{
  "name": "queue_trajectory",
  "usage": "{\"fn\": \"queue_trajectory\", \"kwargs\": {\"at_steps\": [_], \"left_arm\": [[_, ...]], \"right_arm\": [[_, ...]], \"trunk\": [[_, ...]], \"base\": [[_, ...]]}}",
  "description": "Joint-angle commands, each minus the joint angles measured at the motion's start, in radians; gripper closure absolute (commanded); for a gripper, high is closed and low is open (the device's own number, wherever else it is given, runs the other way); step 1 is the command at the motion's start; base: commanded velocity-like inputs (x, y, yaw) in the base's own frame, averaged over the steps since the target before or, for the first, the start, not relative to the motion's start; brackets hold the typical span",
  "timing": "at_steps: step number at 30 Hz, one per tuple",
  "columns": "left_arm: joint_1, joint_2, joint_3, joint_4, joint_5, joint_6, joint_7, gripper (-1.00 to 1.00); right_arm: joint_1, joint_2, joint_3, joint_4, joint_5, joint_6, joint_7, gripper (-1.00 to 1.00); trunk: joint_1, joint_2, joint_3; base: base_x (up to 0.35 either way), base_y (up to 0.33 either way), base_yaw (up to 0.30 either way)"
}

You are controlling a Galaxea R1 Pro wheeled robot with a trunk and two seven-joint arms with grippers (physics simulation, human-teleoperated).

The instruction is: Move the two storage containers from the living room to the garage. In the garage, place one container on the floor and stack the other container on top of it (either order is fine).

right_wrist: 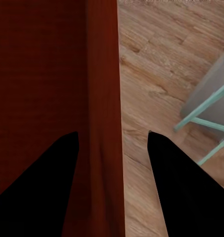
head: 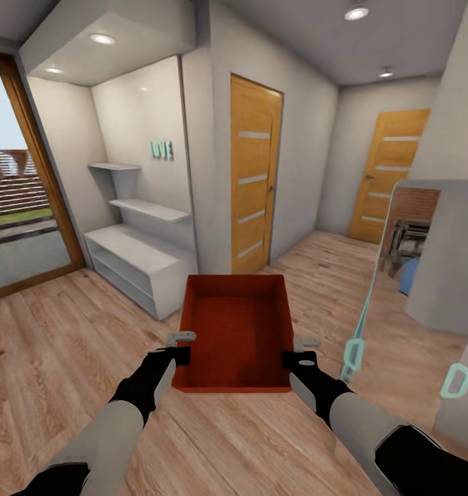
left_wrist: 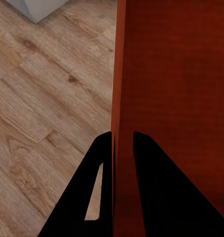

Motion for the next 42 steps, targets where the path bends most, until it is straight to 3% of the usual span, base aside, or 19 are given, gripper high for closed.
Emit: {"fn": "queue_trajectory", "kwargs": {"at_steps": [1,42], "left_arm": [[-0.001,-0.004,0.011,-0.003,0.018,0.004,0.000,1.00],[-0.002,-0.004,0.011,-0.003,0.018,0.004,0.000,1.00]], "right_arm": [[0.000,0.000,0.010,0.001,-0.001,0.006,-0.015,1.00],[0.000,0.000,0.010,0.001,-0.001,0.006,-0.015,1.00]], "trunk": [[0.001,-0.002,-0.002],[0.001,-0.002,-0.002]], "base": [[0.322,0.000,0.000],[0.322,0.000,0.000]]}}
